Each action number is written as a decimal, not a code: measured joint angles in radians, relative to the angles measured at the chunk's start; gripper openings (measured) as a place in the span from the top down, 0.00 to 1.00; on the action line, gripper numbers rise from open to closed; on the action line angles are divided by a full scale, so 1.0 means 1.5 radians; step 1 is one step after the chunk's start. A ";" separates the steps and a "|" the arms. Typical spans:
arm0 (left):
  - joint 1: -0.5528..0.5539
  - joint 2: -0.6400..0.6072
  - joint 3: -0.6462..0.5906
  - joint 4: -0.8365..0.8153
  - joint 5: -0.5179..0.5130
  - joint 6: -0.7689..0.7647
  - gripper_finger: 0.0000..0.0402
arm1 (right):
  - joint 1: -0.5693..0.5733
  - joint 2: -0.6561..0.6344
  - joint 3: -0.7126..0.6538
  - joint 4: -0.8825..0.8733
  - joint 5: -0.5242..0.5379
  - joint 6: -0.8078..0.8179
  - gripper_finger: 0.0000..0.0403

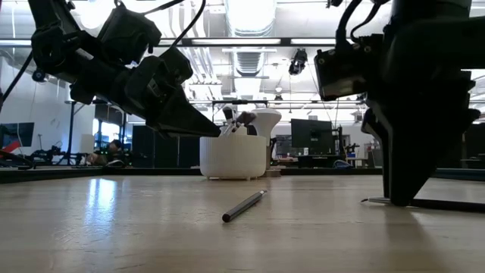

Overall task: Put items in baskets/containers
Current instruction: Put the black liner brush into the white organizer

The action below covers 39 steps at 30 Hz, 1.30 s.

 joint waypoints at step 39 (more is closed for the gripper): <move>0.019 0.001 -0.144 0.347 -0.082 0.072 0.97 | -0.178 -0.367 -0.364 0.722 0.142 -0.607 0.97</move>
